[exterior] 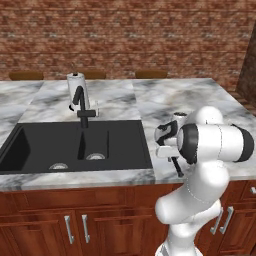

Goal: Grab the spray bottle from the cabinet, then place it next to the cutting board for sanitizing. Then grab the dish brush from the countertop next to the sink and place it next to the cutting board.

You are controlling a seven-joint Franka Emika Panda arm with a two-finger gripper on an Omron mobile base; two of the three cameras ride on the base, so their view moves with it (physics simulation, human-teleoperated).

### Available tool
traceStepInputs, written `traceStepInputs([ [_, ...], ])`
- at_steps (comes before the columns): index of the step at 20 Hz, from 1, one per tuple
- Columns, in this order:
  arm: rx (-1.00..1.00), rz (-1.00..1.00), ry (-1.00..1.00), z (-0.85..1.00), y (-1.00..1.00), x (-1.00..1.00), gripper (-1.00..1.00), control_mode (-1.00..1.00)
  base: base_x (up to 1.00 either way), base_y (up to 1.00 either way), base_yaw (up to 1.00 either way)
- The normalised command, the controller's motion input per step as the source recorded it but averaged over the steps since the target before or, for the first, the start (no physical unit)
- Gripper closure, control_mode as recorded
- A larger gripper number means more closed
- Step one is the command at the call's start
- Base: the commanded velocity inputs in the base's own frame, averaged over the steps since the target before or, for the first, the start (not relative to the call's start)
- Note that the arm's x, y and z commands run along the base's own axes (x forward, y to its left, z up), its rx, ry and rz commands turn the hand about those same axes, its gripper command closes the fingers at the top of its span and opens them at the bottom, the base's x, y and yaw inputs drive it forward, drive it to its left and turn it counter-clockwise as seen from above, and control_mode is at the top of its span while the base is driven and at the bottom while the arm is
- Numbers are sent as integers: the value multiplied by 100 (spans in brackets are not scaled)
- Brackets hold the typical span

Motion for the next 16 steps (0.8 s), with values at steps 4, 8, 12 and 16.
traceStepInputs([
  [4, 12, 0, -33, 51, 0, -30, 100, -100, 0, 0, 0],
  [8, 10, 0, -47, 57, 0, -23, 100, -100, 0, 0, 0],
  [12, 9, 0, -45, 79, 0, -36, 100, -100, 0, 0, 0],
  [16, 5, 0, -37, 93, 0, -34, 100, -100, 0, 0, 0],
])
